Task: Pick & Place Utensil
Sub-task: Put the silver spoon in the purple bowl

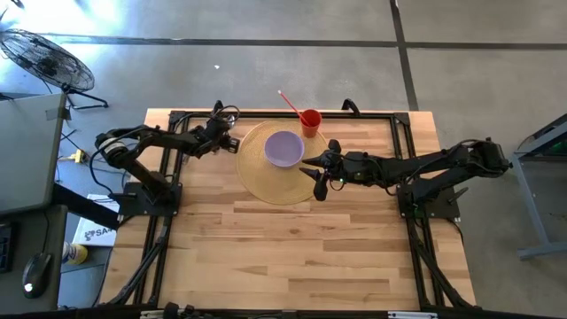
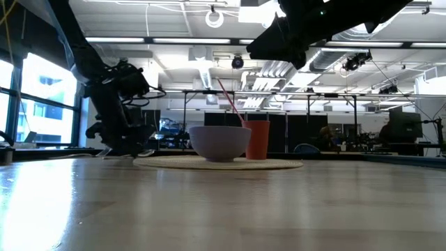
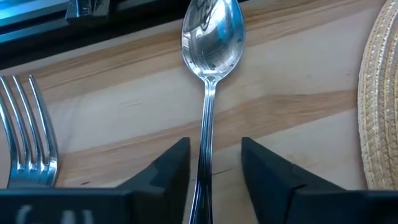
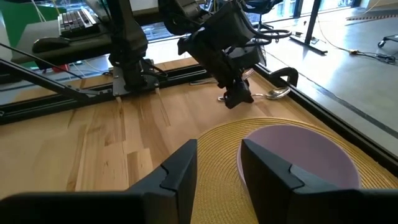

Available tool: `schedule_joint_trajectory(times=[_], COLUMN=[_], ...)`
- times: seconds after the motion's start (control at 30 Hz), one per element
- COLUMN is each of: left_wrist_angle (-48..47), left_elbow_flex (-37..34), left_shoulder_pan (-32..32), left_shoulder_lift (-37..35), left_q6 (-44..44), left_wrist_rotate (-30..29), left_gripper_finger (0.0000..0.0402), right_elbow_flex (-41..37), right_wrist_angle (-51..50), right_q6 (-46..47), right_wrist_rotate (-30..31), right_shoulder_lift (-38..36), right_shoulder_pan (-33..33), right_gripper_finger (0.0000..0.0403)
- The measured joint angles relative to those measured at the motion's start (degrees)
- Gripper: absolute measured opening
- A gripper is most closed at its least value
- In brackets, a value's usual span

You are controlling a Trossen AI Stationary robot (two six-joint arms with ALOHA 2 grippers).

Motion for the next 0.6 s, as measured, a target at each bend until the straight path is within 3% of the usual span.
schedule_joint_trajectory(times=[0.27,0.6], left_wrist_angle=[-0.1,-0.3], left_elbow_flex=[0.0,-0.1], left_shoulder_pan=[0.0,0.0], left_shoulder_lift=[0.0,0.0], left_q6=[0.0,2.4], left_wrist_rotate=[0.1,1.8], left_gripper_finger=[0.0065,0.0013], right_elbow_flex=[0.0,0.0], right_wrist_angle=[0.0,0.0], right_q6=[0.1,0.2], right_wrist_rotate=[0.0,0.0], right_shoulder_lift=[0.0,0.0], right_shoulder_pan=[0.0,0.0], right_gripper_finger=[0.0117,0.0117])
